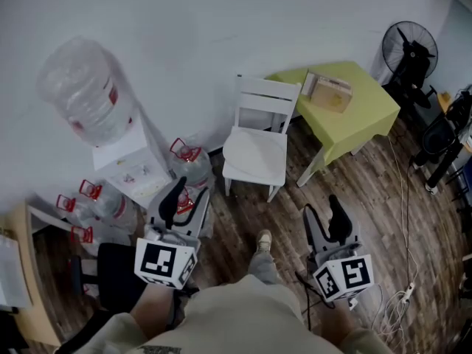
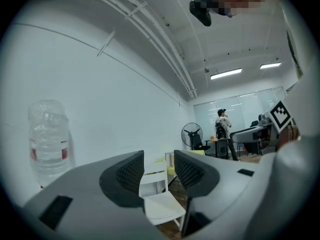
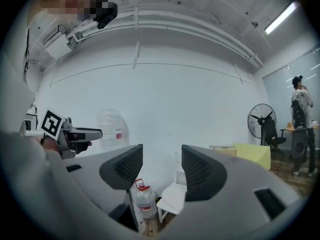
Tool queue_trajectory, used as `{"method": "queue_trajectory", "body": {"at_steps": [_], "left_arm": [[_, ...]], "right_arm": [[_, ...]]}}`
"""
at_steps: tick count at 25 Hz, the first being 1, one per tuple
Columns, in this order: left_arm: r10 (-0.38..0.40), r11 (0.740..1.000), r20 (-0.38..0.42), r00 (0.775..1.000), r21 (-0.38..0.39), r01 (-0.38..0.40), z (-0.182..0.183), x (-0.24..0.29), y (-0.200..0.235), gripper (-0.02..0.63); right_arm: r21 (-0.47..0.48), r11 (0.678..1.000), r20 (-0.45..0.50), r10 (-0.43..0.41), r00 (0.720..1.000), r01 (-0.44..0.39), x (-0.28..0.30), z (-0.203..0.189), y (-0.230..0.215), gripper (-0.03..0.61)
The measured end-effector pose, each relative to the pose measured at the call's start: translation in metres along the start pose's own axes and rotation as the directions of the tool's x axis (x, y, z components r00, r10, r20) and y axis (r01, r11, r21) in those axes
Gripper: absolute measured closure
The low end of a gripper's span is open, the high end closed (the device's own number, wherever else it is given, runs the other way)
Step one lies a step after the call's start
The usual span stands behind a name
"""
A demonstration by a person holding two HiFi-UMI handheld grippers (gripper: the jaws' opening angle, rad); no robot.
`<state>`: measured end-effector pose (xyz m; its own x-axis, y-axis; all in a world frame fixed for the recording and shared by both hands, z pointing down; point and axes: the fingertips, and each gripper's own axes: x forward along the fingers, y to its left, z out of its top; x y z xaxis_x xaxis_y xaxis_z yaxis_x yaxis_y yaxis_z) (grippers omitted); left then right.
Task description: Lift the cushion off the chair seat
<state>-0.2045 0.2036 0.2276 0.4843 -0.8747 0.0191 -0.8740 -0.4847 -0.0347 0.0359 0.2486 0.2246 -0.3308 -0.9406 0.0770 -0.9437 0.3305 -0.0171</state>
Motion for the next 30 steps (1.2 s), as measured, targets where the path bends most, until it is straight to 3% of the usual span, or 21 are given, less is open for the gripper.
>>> {"method": "queue_trajectory", "body": {"at_steps": [13,20,30], "left_arm": [[-0.017,1.000,-0.069,0.997,0.020,0.018,-0.004,0.178,-0.011,0.428],[0.011,0.999,-0.132,0.991,0.048,-0.005,-0.010,0.263,-0.012,0.423],[0.049,0.998,-0.219,0.975,0.053,-0.038,-0.030,0.347,-0.007,0.407]], "right_arm": [[0.043,0.999,-0.057,0.028,0.998,-0.026,0.125,-0.004,-0.136,0.336],[0.083,0.995,-0.084,0.069,0.994,-0.062,0.192,-0.016,-0.204,0.336],[0.110,0.984,-0.134,0.155,0.979,-0.140,0.278,-0.036,-0.266,0.327]]}}
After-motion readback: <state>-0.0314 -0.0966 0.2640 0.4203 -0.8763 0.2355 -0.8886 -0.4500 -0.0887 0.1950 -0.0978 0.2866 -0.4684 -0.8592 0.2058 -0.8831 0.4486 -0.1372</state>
